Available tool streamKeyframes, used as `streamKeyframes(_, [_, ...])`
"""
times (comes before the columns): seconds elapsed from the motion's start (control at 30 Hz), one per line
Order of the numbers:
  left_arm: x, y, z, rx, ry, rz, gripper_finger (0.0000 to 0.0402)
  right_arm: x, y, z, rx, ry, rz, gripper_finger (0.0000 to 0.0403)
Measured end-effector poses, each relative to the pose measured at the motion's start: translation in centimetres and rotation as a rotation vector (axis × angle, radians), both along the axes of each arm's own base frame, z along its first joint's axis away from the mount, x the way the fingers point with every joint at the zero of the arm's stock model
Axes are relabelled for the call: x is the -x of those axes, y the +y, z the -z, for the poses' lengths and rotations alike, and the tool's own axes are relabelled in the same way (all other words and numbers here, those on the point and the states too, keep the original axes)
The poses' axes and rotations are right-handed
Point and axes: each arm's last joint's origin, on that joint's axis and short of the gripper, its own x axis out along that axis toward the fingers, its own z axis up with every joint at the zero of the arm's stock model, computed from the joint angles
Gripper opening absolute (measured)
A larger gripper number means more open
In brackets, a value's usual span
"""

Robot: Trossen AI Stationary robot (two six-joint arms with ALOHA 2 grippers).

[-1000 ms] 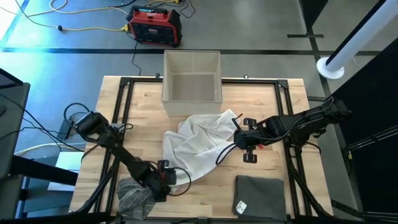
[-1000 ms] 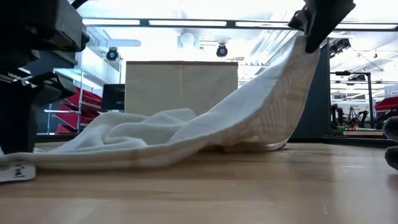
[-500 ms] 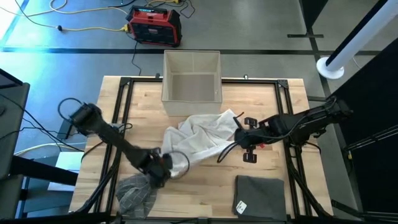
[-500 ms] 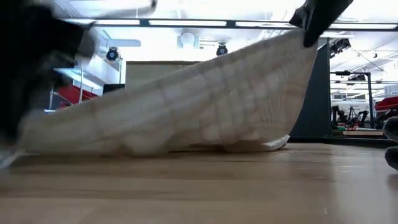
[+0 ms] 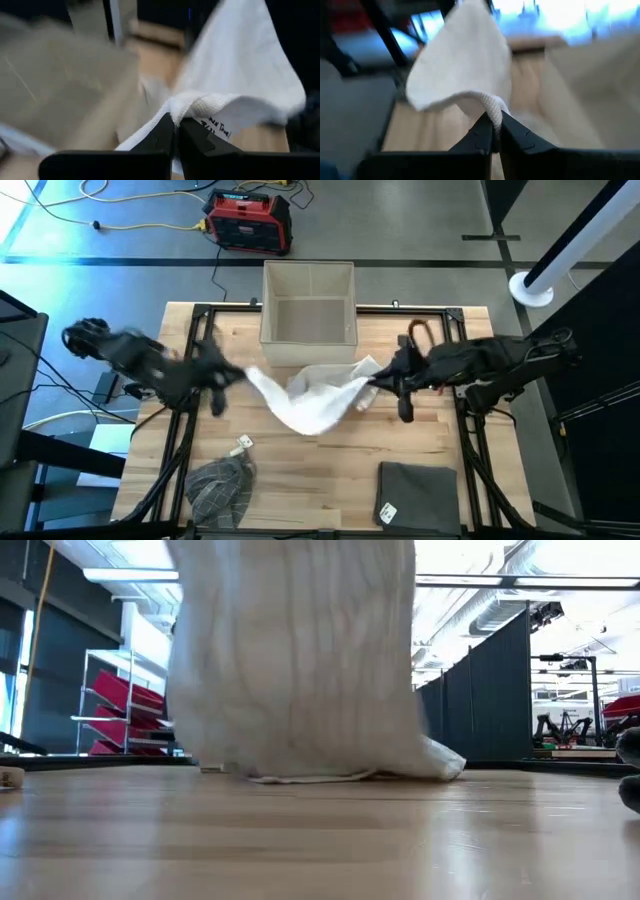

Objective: Fold towel
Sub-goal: Fold the white towel

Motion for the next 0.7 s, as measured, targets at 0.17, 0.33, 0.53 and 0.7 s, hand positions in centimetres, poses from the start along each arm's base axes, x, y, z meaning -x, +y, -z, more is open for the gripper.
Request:
streamKeyframes(0.17, [2.3,0.9,-4.1,-0.111,-0.239,0.030,0.0002,0.6,-0.2,-4.3,0.070,-0.232,-0.005,0.0002])
streamKeyframes(0.33, [3.1,1.3,-7.2,-0.194,-0.467,0.074,0.0002,2.1,-0.6,-8.8,0.133,-0.488,-0.004,0.0002])
streamKeyframes(0.53, [3.5,0.9,-10.1,-0.261,-0.767,0.212,0.0002,3.9,-0.4,-12.6,0.141,-0.708,-0.158,0.0002])
streamKeyframes(0.7, [4.0,0.5,-11.7,-0.272,-1.014,0.389,0.0002,4.3,0.6,-14.6,0.101,-0.802,-0.337,0.0002])
